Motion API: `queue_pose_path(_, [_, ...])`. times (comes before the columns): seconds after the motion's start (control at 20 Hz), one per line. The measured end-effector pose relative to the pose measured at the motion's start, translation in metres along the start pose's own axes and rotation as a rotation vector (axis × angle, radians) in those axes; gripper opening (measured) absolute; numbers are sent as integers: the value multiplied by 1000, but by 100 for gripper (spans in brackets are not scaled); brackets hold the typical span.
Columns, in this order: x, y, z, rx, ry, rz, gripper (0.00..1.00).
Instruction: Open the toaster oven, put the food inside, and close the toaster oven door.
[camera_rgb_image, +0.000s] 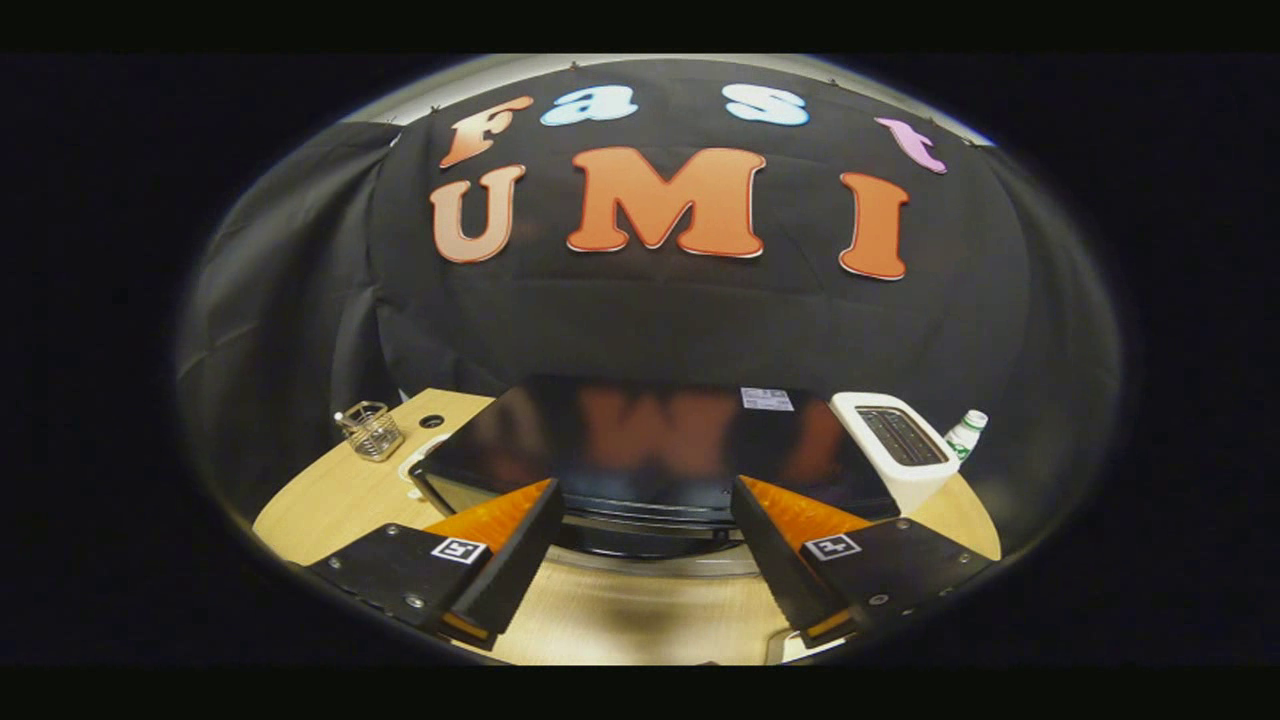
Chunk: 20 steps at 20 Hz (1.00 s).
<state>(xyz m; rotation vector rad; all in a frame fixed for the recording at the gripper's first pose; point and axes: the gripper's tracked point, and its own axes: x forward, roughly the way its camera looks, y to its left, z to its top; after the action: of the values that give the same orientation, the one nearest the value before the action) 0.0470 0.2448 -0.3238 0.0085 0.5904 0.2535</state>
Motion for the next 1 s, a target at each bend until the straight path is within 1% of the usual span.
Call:
queue_pose_path(0.1, [6, 0, -10, 22, 20, -21, 99])
queue_pose_path(0.15, [7, 2, -6, 44, -9, -30, 100])
queue_pose_path(0.2, [9, 3, -9, 47, -5, -33, 99])
queue_pose_path(0.25, [4, 3, -5, 42, -27, -35, 97])
queue_pose_path(0.3, [2, 4, -7, 55, -40, -36, 97])
queue_pose_path(0.35, [-5, 3, -12, 46, -62, -47, 96])
queue_pose_path(0.4, [-13, 5, -18, 49, -75, -31, 94])
queue_pose_path(0.45, [-20, 6, -18, 61, -111, -22, 88])
queue_pose_path(0.55, [-28, 9, -27, 35, -133, 4, 82])
queue_pose_path(0.7, [-50, 15, -45, 10, -91, 52, 79])
queue_pose_path(0.85, [-69, 26, -75, -11, 5, 136, 79])
queue_pose_path(0.9, [-75, 29, -88, -5, 50, 167, 79])
queue_pose_path(1.0, [-83, 37, -116, 59, 148, 227, 79])
